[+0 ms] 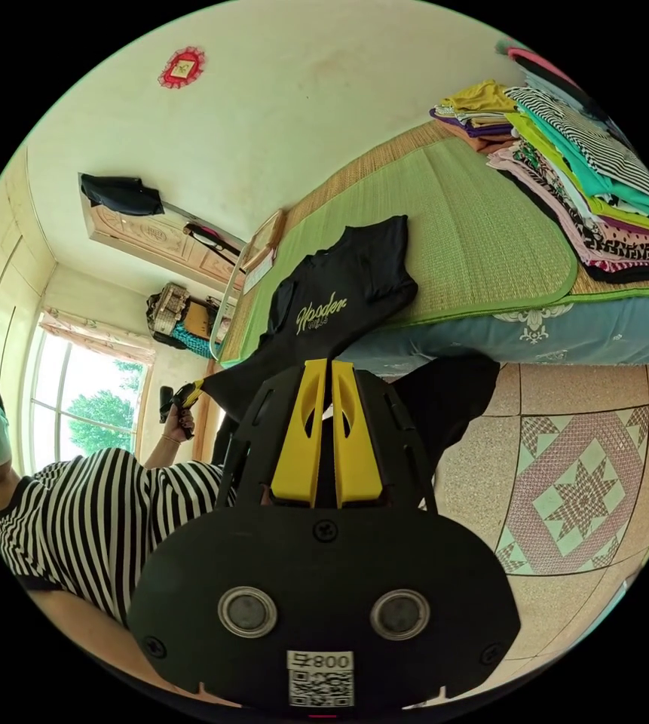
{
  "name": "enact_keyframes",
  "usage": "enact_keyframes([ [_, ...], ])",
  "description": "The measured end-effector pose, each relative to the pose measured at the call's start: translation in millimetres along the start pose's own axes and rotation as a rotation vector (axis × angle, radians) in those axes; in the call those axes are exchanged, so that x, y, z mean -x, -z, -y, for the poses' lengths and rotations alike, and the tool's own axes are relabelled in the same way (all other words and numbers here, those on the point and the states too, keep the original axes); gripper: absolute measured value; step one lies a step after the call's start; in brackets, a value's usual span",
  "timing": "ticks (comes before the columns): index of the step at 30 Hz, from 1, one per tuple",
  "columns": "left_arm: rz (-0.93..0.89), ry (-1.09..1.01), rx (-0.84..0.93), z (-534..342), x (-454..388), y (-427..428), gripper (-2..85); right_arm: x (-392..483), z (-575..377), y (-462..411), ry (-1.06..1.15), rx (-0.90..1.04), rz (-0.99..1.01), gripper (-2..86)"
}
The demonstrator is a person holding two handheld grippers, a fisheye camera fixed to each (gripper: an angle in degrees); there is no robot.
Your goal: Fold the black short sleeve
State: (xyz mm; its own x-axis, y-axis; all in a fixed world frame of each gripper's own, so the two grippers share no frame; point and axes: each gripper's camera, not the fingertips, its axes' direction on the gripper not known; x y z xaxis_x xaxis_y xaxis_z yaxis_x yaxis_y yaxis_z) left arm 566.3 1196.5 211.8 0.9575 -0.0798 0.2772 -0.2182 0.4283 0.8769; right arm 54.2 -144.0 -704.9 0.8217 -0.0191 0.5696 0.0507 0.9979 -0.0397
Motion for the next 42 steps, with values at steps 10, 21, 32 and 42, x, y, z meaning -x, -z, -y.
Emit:
enact_keyframes([
  [10, -0.023, -0.044, -0.043, 81, -8, -25, 1.5, -12, 73, -25, 0.019, -0.061, 0.001, 0.7],
  [21, 0.010, -0.042, -0.039, 207, -7, -83, 1.4, -36, 189, -92, 0.004, -0.029, -0.024, 0.7],
  [32, 0.074, 0.061, -0.007, 322, 27, -159, 1.5, -80, 298, -201, -0.066, 0.096, -0.068, 0.7],
  [42, 0.131, 0.162, 0.029, 380, 72, -220, 1.8, -121, 354, -295, -0.149, 0.169, -0.080, 0.9],
])
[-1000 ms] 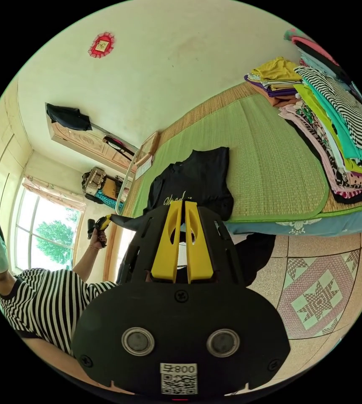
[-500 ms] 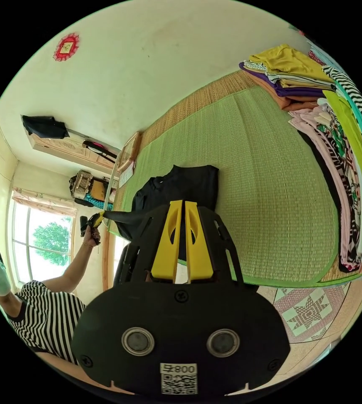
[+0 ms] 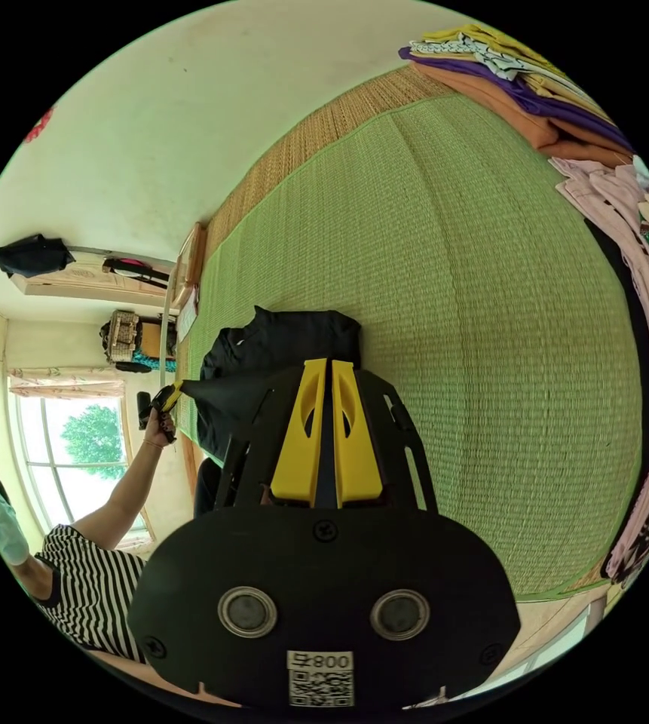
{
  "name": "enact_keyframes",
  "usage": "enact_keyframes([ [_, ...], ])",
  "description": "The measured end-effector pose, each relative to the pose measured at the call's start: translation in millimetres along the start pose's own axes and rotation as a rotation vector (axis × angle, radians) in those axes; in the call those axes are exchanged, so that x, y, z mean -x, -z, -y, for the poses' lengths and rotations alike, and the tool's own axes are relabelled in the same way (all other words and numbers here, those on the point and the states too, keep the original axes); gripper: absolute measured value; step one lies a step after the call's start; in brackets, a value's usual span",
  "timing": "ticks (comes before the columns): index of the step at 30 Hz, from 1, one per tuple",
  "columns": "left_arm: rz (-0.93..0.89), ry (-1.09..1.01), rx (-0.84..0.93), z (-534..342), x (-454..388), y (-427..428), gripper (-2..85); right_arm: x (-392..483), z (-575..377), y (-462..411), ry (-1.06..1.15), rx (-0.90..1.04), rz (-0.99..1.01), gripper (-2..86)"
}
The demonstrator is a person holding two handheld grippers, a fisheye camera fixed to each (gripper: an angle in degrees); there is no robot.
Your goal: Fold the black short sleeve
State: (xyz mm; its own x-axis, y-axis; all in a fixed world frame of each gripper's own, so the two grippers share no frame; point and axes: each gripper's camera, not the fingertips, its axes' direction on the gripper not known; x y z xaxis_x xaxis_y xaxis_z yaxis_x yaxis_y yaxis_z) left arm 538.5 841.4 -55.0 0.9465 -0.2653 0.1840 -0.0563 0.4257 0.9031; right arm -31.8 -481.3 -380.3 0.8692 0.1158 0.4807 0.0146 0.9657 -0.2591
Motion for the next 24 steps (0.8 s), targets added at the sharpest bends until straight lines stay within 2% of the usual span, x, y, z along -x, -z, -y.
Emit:
enact_keyframes([
  [12, -0.036, 0.049, -0.041, 44, 19, -37, 4.3, 3, 35, -43, 0.007, -0.025, 0.012, 1.4],
  [17, -0.123, 0.063, -0.117, 49, 22, -34, 4.9, 16, 40, -47, 0.022, -0.075, -0.047, 0.5],
  [24, -0.234, -0.016, 0.079, 30, -4, -90, 6.2, 51, 27, -59, 0.105, -0.107, -0.022, 0.5],
])
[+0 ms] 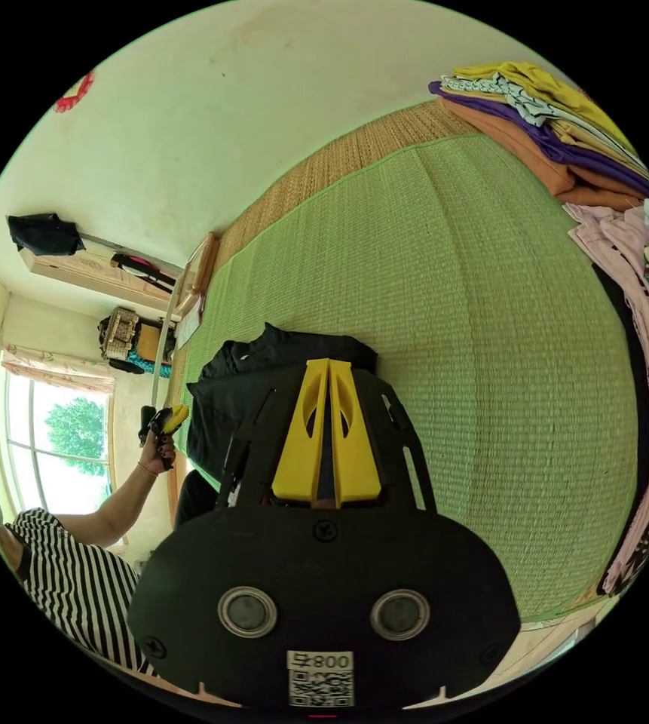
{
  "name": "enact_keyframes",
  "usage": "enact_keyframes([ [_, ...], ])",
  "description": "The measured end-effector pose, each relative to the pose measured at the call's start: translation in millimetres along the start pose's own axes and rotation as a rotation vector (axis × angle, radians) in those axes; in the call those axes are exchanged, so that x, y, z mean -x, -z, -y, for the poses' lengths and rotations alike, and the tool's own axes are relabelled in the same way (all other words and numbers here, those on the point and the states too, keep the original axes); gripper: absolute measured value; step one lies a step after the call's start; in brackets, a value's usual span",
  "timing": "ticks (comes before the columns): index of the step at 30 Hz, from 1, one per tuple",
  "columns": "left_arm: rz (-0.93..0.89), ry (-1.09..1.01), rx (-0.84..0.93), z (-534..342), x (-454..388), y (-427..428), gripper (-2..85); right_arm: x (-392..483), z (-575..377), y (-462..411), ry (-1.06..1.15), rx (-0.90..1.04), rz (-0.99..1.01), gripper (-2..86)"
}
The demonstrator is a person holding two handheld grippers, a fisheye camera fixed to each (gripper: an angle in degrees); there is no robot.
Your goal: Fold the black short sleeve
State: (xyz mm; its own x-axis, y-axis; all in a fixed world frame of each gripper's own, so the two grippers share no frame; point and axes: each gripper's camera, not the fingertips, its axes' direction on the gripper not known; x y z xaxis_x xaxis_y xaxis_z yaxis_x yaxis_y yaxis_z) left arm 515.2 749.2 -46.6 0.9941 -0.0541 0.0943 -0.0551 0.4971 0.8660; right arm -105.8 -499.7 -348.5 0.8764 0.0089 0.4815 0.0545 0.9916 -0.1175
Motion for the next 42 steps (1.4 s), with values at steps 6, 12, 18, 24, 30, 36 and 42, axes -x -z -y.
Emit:
enact_keyframes([
  [6, -0.058, 0.069, 0.080, -5, 13, -49, 7.2, 33, -19, -50, 0.084, 0.160, -0.007, 3.1],
  [12, -0.082, 0.109, 0.037, 10, 16, -59, 6.9, 31, -16, -80, 0.018, 0.208, 0.091, 4.8],
  [18, -0.078, 0.097, 0.053, 28, 6, -68, 5.6, 25, -3, -90, -0.054, 0.202, 0.165, 4.6],
  [24, -0.086, 0.098, 0.046, 41, -5, -73, 1.8, 25, 6, -96, -0.104, 0.200, 0.202, 3.3],
  [30, -0.090, 0.093, 0.043, 48, -23, -73, 0.3, 32, 13, -97, -0.137, 0.189, 0.231, 1.1],
  [36, -0.112, 0.078, 0.026, 51, -49, -67, 0.2, 50, 18, -90, -0.132, 0.177, 0.244, 0.3],
  [42, -0.052, 0.072, 0.059, 38, -80, -60, 1.4, 79, 23, -81, -0.117, 0.162, 0.277, 0.1],
])
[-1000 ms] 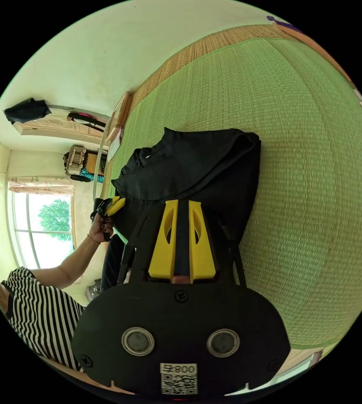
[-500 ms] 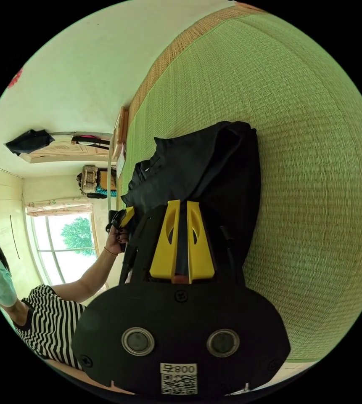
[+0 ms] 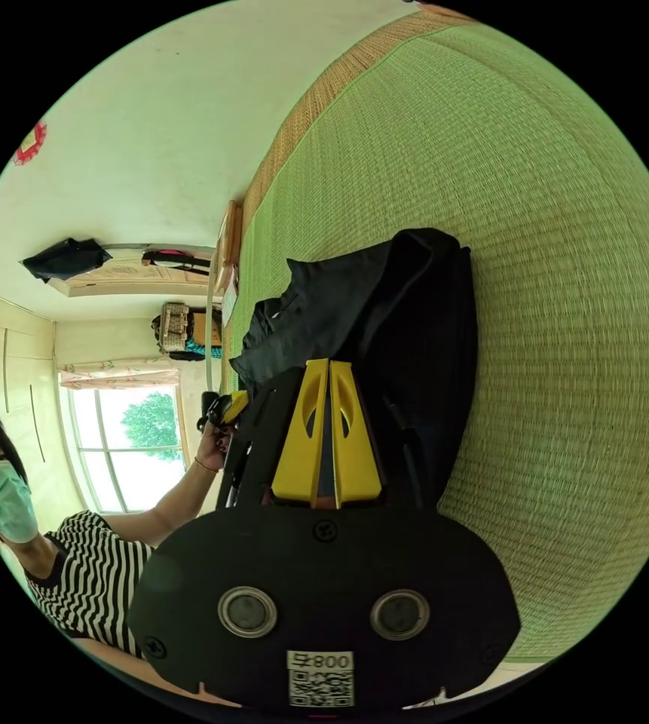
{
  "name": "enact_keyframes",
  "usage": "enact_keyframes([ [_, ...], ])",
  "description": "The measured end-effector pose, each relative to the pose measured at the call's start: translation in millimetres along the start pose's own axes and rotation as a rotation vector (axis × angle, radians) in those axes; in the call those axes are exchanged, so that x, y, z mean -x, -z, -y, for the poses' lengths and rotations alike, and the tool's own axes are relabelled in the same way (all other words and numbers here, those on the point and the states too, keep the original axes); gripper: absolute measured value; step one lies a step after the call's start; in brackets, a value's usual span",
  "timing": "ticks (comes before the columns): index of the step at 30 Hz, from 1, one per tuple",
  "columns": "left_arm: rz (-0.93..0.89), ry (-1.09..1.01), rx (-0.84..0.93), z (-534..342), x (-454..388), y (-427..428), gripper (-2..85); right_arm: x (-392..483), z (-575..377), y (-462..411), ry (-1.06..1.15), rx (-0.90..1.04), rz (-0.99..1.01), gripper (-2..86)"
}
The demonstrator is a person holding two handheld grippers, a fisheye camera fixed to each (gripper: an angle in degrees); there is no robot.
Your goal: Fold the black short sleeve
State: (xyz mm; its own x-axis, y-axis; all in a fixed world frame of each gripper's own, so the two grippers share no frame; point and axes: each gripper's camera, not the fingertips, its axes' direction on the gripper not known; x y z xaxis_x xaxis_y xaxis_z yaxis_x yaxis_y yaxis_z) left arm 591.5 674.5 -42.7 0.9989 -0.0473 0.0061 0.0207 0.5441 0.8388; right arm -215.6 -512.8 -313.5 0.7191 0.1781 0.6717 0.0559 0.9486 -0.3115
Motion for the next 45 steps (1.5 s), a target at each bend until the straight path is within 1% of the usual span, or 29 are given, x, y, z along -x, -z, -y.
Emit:
enact_keyframes([
  [2, 0.043, 0.024, 0.019, -5, -9, -2, 1.7, 12, 0, 0, 0.008, -0.006, 0.016, 0.1],
  [5, 0.041, 0.030, 0.029, -5, -24, -9, 1.5, 33, 0, 1, 0.021, -0.011, 0.024, 0.1],
  [8, 0.077, 0.018, 0.036, 2, -48, -16, 1.1, 57, 0, -1, 0.034, 0.004, 0.000, 0.1],
  [11, 0.076, 0.006, 0.025, 8, -72, -21, 0.7, 85, -4, -6, 0.068, 0.028, -0.048, 0.3],
  [16, 0.064, -0.023, 0.020, 15, -112, -32, 0.6, 146, -20, -27, 0.158, 0.124, -0.206, 1.2],
  [18, 0.066, -0.045, 0.026, 16, -130, -37, 1.0, 172, -26, -31, 0.206, 0.125, -0.277, 1.8],
  [20, 0.108, -0.097, 0.048, 15, -160, -44, 2.3, 198, -31, -36, 0.260, 0.121, -0.356, 2.7],
  [21, 0.122, -0.117, 0.057, 13, -168, -46, 2.8, 217, -36, -40, 0.306, 0.116, -0.428, 3.4],
  [22, 0.162, -0.162, 0.076, 10, -186, -50, 3.9, 236, -40, -46, 0.353, 0.115, -0.518, 4.2],
  [24, 0.263, -0.240, 0.106, 4, -215, -57, 5.6, 265, -49, -57, 0.440, 0.114, -0.618, 5.0],
  [26, 0.437, -0.370, 0.154, -7, -255, -71, 6.8, 293, -59, -70, 0.534, 0.117, -0.702, 5.8],
  [27, 0.487, -0.401, 0.164, -10, -265, -75, 7.0, 309, -65, -80, 0.598, 0.121, -0.764, 6.2],
  [28, 0.576, -0.459, 0.182, -16, -284, -84, 7.3, 323, -72, -90, 0.654, 0.133, -0.829, 6.5],
  [32, 0.808, -0.638, 0.273, -33, -338, -123, 8.0, 357, -90, -117, 0.797, 0.161, -0.976, 7.3],
  [35, 0.924, -0.709, 0.338, -41, -362, -147, 7.6, 374, -98, -128, 0.852, 0.177, -1.044, 7.4],
  [38, 1.004, -0.761, 0.353, -49, -384, -162, 6.7, 384, -102, -132, 0.868, 0.174, -1.101, 7.4],
  [45, 1.062, -0.799, 0.365, -62, -420, -176, 4.0, 399, -104, -141, 0.901, 0.201, -1.142, 5.4],
])
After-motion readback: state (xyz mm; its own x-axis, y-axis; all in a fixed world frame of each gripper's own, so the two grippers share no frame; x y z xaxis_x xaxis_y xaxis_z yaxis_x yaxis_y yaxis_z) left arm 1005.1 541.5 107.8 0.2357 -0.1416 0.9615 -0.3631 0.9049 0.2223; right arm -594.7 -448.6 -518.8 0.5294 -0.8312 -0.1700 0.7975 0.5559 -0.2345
